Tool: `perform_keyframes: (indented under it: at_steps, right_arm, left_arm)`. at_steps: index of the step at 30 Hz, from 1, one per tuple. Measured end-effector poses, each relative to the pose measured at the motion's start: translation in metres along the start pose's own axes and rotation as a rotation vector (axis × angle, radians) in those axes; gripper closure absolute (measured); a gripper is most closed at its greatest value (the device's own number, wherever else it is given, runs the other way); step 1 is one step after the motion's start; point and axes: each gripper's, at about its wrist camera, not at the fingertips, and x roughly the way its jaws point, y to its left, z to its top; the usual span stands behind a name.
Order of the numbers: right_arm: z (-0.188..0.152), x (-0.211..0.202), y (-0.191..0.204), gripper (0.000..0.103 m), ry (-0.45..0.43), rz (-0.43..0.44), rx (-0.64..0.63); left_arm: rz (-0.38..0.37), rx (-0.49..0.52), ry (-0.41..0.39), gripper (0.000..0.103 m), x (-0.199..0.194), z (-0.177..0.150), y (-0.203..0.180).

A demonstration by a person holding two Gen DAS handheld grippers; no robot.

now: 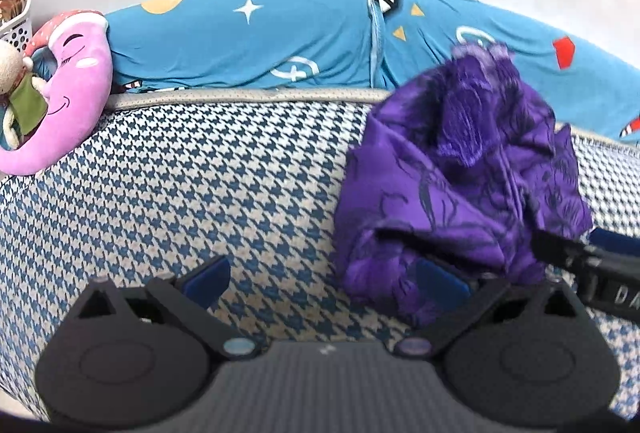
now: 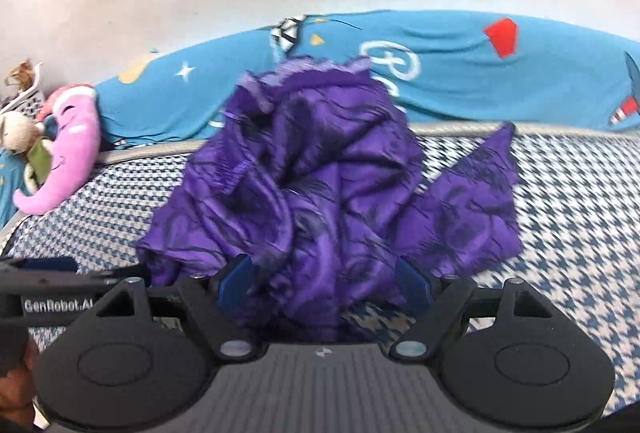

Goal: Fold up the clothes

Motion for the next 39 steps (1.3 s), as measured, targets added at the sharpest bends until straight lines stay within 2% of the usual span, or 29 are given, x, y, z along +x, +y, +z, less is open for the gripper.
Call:
perform_keyframes:
  at_steps: [6,11,16,20,22,24,25,28,30,34,37,39]
  right_arm:
    - [0.004,0.007,0.018,0.024,-0.057,0.062,-0.063]
    - [0.008,0.021,0.027,0.025,-0.076,0.061,-0.078]
    - [0.009,0.035,0.032,0.029,-0.090,0.056,-0.092]
    - [0.009,0.047,0.033,0.041,-0.100,0.049,-0.135]
    - [0.010,0.051,0.030,0.054,-0.094,0.065,-0.129]
    - [0.010,0.052,0.025,0.074,-0.082,0.075,-0.111]
    - [0.010,0.052,0.023,0.079,-0.077,0.076,-0.100]
    - [0.009,0.041,0.014,0.084,-0.084,0.080,-0.076]
    - [0.008,0.031,0.009,0.092,-0.100,0.063,-0.069]
    - [0.001,0.013,-0.009,0.094,-0.109,0.014,-0.024]
    - [-0.001,0.002,-0.022,0.094,-0.117,-0.057,-0.006]
    - [-0.001,0.000,-0.032,0.094,-0.092,-0.075,0.037]
  left_arm:
    - [0.026,-0.013,-0.033,0.000,0.000,0.010,0.009]
    - [0.058,-0.037,-0.023,0.000,0.004,0.018,0.022]
    - [0.052,-0.049,-0.008,0.000,0.008,0.025,0.027]
    - [0.036,-0.052,0.006,0.000,0.012,0.029,0.028]
    - [0.016,-0.053,0.015,0.000,0.016,0.032,0.028]
    - [-0.009,-0.058,0.023,0.000,0.019,0.034,0.028]
    - [-0.015,-0.061,0.026,0.000,0.019,0.034,0.028]
    - [-0.022,-0.074,0.031,0.000,0.022,0.035,0.029]
    - [-0.029,-0.085,0.031,0.000,0.021,0.033,0.031]
    - [-0.036,-0.091,0.039,0.000,0.021,0.027,0.032]
    - [-0.033,-0.068,0.051,0.000,0.021,0.023,0.028]
    - [-0.041,-0.054,0.054,0.000,0.021,0.020,0.025]
